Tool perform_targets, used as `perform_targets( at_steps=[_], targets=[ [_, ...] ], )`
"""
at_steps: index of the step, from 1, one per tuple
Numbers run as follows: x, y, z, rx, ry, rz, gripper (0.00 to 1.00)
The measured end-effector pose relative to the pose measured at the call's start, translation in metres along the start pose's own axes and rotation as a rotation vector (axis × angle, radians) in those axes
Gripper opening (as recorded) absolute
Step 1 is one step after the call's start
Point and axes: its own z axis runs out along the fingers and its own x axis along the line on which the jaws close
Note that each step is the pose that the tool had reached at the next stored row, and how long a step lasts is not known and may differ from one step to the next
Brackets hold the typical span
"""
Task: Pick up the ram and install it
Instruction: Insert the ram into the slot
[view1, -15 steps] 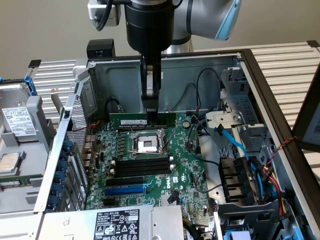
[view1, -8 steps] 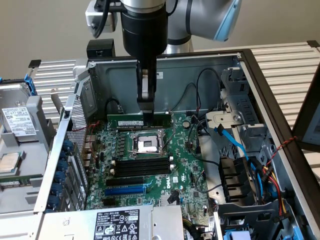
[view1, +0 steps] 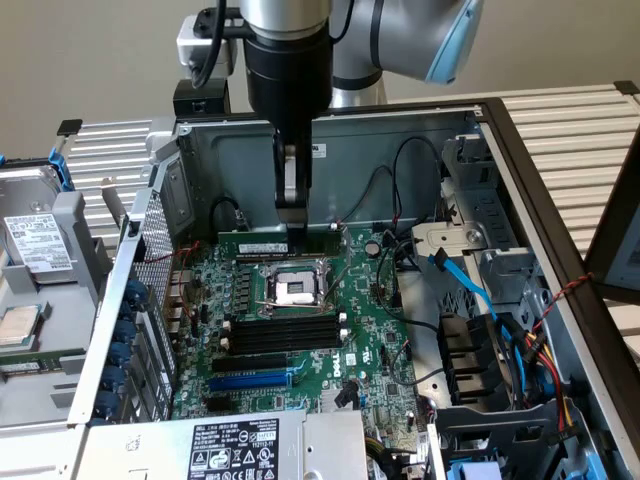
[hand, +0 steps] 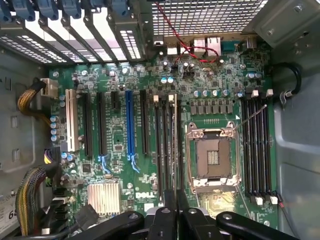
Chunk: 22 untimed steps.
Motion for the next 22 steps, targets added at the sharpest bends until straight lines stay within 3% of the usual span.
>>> perform_targets(
  at_steps=[5,22],
  targets=[
    [0.0,0.0004,0.0092,0.0043,-0.0005,-0.001,0.12],
    [0.011,-0.0006,0.04,0.0048,-0.0002,-0.038,0.12]
  ],
)
